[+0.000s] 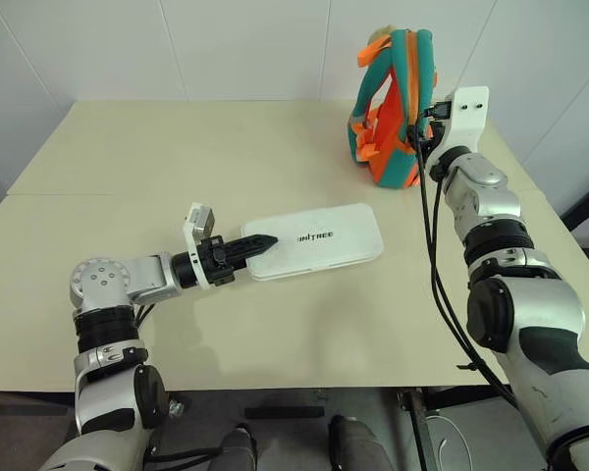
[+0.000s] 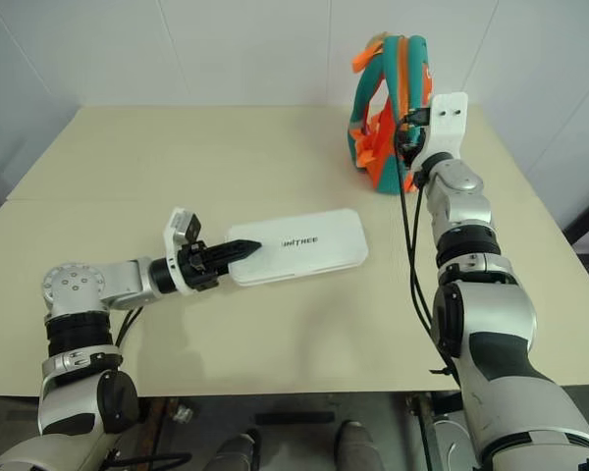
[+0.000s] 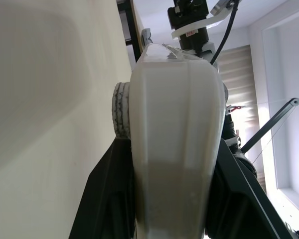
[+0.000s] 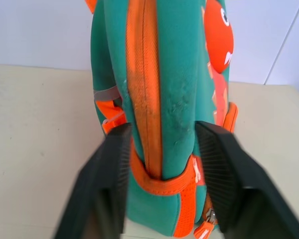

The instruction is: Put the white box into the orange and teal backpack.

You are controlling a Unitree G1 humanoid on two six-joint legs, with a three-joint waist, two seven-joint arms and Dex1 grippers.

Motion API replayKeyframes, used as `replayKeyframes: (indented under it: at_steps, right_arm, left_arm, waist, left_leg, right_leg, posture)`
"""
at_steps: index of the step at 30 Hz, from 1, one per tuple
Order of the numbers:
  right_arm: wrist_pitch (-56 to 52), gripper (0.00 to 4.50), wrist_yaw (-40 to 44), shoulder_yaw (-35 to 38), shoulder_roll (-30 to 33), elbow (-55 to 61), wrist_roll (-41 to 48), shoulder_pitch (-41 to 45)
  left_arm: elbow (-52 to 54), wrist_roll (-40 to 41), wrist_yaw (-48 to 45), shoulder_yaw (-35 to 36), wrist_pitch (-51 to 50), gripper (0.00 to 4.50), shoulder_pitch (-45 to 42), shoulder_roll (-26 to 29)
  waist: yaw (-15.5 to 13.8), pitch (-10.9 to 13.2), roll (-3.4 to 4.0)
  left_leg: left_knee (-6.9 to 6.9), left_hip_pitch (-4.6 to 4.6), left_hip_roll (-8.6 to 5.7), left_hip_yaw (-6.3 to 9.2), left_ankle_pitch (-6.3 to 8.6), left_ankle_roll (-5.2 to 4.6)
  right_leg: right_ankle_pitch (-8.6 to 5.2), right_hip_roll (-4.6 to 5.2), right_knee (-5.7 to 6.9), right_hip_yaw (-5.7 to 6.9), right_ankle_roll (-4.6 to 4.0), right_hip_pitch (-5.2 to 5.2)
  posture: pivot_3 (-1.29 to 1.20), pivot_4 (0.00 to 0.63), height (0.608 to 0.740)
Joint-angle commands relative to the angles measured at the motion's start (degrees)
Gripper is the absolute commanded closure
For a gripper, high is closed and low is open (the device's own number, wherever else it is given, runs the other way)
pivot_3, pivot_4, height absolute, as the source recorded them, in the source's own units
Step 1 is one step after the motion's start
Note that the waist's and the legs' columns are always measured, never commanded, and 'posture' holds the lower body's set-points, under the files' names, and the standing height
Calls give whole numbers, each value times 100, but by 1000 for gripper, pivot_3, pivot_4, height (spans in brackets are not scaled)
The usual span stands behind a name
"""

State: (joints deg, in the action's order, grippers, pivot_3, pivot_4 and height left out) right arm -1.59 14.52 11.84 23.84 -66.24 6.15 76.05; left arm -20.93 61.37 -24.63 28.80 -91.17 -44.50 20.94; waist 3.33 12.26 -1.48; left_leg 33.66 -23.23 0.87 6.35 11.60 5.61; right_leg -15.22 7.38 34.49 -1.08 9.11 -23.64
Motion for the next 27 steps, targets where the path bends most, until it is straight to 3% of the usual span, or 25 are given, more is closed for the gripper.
replayKeyframes:
  at_steps: [1, 4, 20, 23, 27]
  right_arm:
    - [132, 971, -14, 69, 91, -143, 7, 252]
    - [272, 2, -114, 117, 67, -331, 10, 309]
    - [379, 0, -204, 148, -113, -947, -127, 514]
    - [334, 608, -224, 213, -145, -994, -98, 509]
    - [338, 2034, -280, 243, -183, -1007, -124, 528]
  left_arm:
    - [103, 83, -185, 66, 44, 3247, -86, 76]
    - [131, 89, -179, 92, 58, 3247, -76, 88]
    - [389, 154, -71, 223, -20, 3248, 79, 69]
    - [453, 157, -53, 260, -42, 3248, 109, 58]
    - [508, 154, -39, 296, -55, 3248, 144, 47]
  waist:
    - [-3, 0, 0]
    - [-10, 0, 0]
    - [0, 0, 0]
    - [-1, 0, 0]
    - [-3, 0, 0]
  left_leg:
    - [0, 0, 0, 0, 0, 0]
    - [0, -1, 0, 0, 0, 0]
    - [-1, 0, 0, -1, 0, 1]
    - [-3, 0, 0, -1, 0, 1]
    - [-3, -1, 0, -1, 0, 1]
  right_leg:
    - [0, 0, 0, 0, 0, 0]
    - [0, 0, -2, 0, 0, 1]
    - [0, 0, 0, -1, 0, 0]
    - [0, 0, 2, -1, 1, 0]
    - [0, 0, 1, -1, 1, 0]
  posture:
    - [0, 150, 740]
    - [0, 150, 740]
    - [0, 150, 740]
    - [0, 150, 740]
    - [0, 150, 740]
